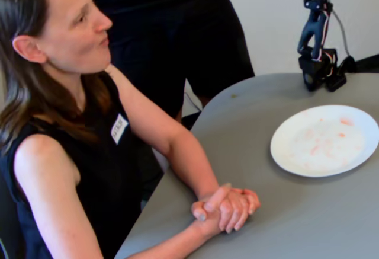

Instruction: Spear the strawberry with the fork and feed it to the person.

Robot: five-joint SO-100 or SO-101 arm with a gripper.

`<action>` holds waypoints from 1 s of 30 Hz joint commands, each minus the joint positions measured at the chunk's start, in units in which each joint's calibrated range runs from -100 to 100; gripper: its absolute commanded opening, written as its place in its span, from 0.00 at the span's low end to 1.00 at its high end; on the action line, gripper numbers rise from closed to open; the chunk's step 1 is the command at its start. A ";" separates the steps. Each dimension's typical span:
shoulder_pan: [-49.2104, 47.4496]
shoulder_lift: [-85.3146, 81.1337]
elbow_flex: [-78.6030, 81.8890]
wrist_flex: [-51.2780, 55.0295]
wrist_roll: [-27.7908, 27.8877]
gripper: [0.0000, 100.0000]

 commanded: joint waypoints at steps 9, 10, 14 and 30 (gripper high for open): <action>-32.89 -50.33 57.79 1.86 0.31 0.01; -32.89 -59.14 67.35 -4.06 0.31 0.01; -32.66 -61.86 82.50 -9.19 0.37 0.01; -31.69 -62.02 158.51 -70.90 0.16 0.01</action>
